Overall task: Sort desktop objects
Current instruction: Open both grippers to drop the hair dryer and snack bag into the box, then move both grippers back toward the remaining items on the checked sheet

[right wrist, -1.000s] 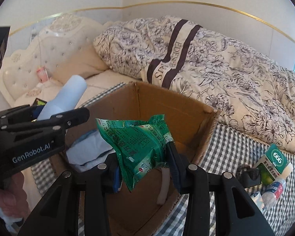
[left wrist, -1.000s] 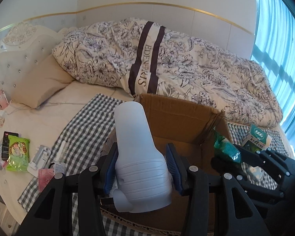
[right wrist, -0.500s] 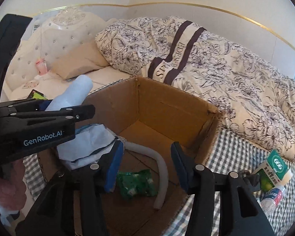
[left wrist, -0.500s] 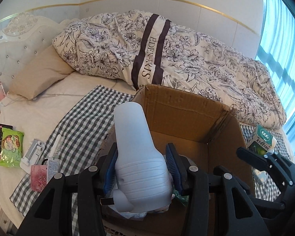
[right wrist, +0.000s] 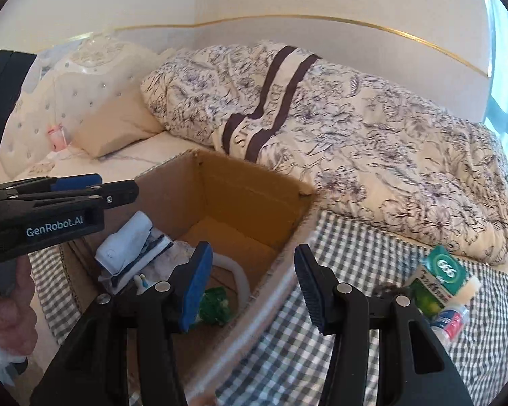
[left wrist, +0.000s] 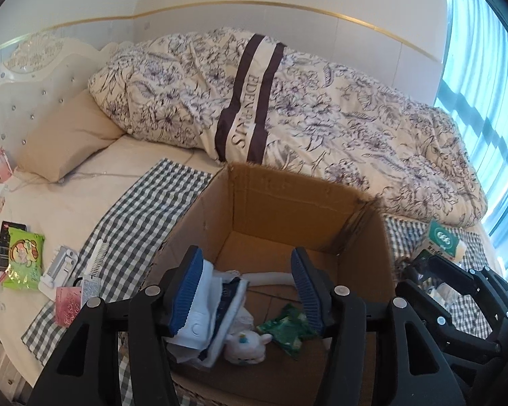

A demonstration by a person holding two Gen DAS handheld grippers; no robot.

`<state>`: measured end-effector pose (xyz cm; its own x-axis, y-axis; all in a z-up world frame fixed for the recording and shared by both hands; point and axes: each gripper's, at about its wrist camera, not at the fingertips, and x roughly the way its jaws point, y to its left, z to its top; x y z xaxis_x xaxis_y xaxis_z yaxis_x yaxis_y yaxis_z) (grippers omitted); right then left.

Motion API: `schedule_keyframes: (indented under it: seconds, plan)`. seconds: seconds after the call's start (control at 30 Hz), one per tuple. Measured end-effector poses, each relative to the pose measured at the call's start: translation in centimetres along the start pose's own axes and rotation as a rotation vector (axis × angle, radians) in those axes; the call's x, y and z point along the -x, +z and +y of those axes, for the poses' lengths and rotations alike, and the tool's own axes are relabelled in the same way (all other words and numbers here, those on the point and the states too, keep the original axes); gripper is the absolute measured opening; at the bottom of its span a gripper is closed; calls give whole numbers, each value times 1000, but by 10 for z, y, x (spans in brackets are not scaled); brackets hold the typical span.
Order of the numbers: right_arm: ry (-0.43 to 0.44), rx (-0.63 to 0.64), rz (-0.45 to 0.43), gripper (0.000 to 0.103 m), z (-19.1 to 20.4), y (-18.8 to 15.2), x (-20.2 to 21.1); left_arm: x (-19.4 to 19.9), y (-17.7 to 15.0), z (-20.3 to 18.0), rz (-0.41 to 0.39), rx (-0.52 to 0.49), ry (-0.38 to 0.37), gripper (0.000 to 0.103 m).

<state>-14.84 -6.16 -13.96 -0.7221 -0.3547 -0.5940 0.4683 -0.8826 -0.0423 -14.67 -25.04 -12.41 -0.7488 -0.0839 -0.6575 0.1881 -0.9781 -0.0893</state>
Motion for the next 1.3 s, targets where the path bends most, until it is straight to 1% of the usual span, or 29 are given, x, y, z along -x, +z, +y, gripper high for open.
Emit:
schedule_keyframes:
  seconds: [0.43,0.73,0.87,1.03,1.17,1.3]
  plan:
    - [-60,-80,-83,50,-48,5,97,75,6,-54,-79,-33,-40,59]
    - [-108,-111,-130,52,-67,6,158,129,5,-88,-139,-57,-82,59]
    - [-127,-116,-159,57,-72,5,185,150,3,-100,-160,-62,-96,59]
    - [-151,-115,-189,58,-80,4,216,172,0,-114,-182,-69,-111,60]
    - [-170,-132,-206,62,-91,0,236,187,-3,-127,-199,-79,-117,61]
    - [-164,-142,-228,62,-104,-3,255,202,-5,-139,-226,-77,-117,63]
